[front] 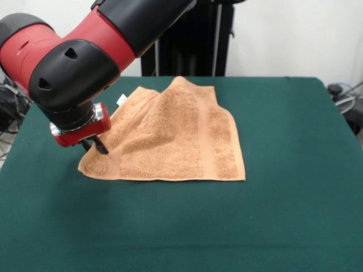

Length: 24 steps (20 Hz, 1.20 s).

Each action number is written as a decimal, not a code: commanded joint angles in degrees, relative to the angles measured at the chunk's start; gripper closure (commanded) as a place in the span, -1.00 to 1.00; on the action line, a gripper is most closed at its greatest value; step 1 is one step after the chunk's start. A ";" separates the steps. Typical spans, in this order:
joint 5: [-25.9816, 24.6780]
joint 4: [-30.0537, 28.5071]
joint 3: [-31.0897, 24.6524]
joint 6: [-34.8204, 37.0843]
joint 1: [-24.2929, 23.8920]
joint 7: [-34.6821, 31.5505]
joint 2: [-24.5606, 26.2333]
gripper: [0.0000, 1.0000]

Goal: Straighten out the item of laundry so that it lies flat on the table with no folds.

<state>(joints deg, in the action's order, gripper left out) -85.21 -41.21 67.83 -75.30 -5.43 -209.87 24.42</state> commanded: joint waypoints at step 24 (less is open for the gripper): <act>2.05 18.58 6.18 7.80 -2.39 -26.65 6.03 1.00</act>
<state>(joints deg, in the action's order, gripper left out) -86.65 -34.15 74.33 -79.84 -7.16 -221.75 28.05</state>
